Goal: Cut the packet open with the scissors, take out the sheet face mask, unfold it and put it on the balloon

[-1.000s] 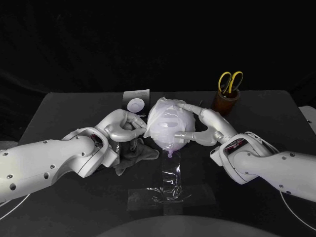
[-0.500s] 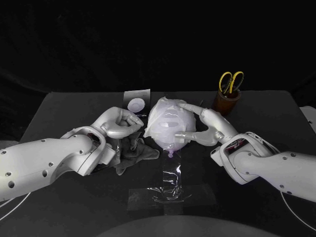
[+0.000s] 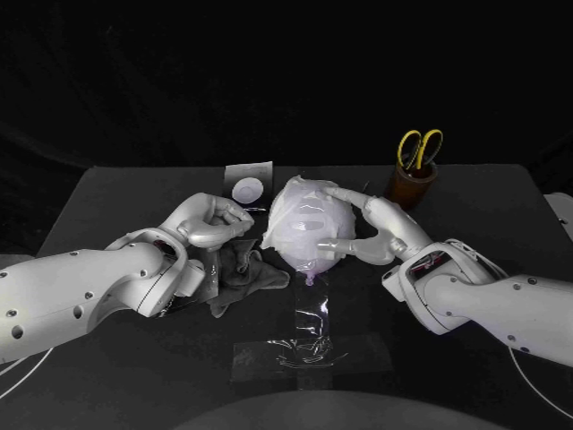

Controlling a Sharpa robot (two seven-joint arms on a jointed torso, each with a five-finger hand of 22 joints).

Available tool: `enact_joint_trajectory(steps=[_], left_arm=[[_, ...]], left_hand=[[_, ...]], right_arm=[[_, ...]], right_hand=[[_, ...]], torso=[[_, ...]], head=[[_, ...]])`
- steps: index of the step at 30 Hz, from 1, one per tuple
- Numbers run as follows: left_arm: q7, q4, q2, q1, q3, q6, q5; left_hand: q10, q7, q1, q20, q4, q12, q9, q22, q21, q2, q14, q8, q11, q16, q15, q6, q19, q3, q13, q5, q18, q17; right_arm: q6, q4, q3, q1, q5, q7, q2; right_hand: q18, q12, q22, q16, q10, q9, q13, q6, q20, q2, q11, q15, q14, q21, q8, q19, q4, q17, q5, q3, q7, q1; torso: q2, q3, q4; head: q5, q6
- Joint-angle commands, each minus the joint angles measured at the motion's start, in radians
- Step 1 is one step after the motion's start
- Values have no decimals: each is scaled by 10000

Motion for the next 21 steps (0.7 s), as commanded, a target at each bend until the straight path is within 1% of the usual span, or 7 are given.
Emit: enact_joint_trajectory(steps=[1,3,5,7,12,16,21], left_arm=[[206,58,46,8,10,711,-28],[233,66,58,8,9,879,-115],[240,71,69,8,9,1048,-215],[242,71,86,8,9,1210,-294],[256,46,136,7,8,1478,-387],[288,29,164,6,8,1588,-396],[355,19,183,6,8,1596,-307]], left_hand=[[-229,198,-172,110,208,-212,-190,-381,-303,-285,-153,-544,122,-121,165,-375,-289,-882,-85,-95,236,-353],[-378,253,1,190,241,-351,-373,-689,-535,-344,-326,-826,247,-198,220,-435,-511,-1329,-141,-93,301,-675],[-527,302,89,243,263,-442,-485,-930,-714,-417,-486,-977,306,-268,277,-462,-701,-1629,-177,-111,349,-953],[-635,345,203,296,303,-516,-598,-1091,-848,-411,-599,-1116,366,-306,327,-475,-827,-1879,-213,-139,380,-1122],[-737,350,359,350,357,-565,-701,-1289,-1008,-382,-729,-1190,400,-336,364,-359,-990,-2167,-243,-256,423,-1304],[-742,336,411,360,388,-568,-722,-1295,-1023,-338,-754,-1183,398,-335,368,-272,-995,-2237,-250,-298,424,-1329],[-691,294,498,364,483,-554,-763,-1286,-1032,-179,-762,-1166,376,-318,354,-97,-981,-2308,-259,-310,425,-1324]], right_arm=[[418,-20,-43,-55,-10,-77,21],[421,-24,-43,-56,-9,-78,24],[424,-25,-43,-56,-8,-79,27],[426,-25,-43,-56,-6,-79,31],[427,-21,-43,-56,-5,-83,28],[429,-20,-43,-56,-5,-84,27],[434,-24,-43,-56,-4,-85,29]], right_hand=[[52,21,9,-47,-67,9,10,41,26,99,19,-6,-40,70,64,66,5,-9,-59,63,1396,-6],[52,21,9,-47,-67,9,10,41,26,99,19,-6,-40,70,64,66,5,-9,-59,63,1396,-6],[52,21,9,-47,-67,9,10,41,26,99,19,-6,-40,70,64,66,5,-9,-59,63,1396,-6],[52,21,9,-47,-67,9,10,41,26,99,19,-6,-40,70,64,66,5,-9,-59,63,1396,-6],[52,21,9,-47,-67,9,10,41,26,99,19,-6,-40,70,64,66,5,-9,-59,63,1396,-6],[53,20,16,-50,-82,-3,9,27,25,104,19,-6,-39,77,57,87,4,-12,-60,61,1397,-3],[53,20,16,-50,-82,-3,9,27,25,104,19,-6,-39,77,57,87,4,-12,-60,61,1397,-3]], torso=[[-1,3,-4],[3,6,-4],[6,7,-3],[7,9,-2],[7,0,-12],[0,0,-4],[1,1,2]], head=[[-1,20],[-6,21],[-8,22],[-9,18],[-26,10],[-42,9],[-61,3]])
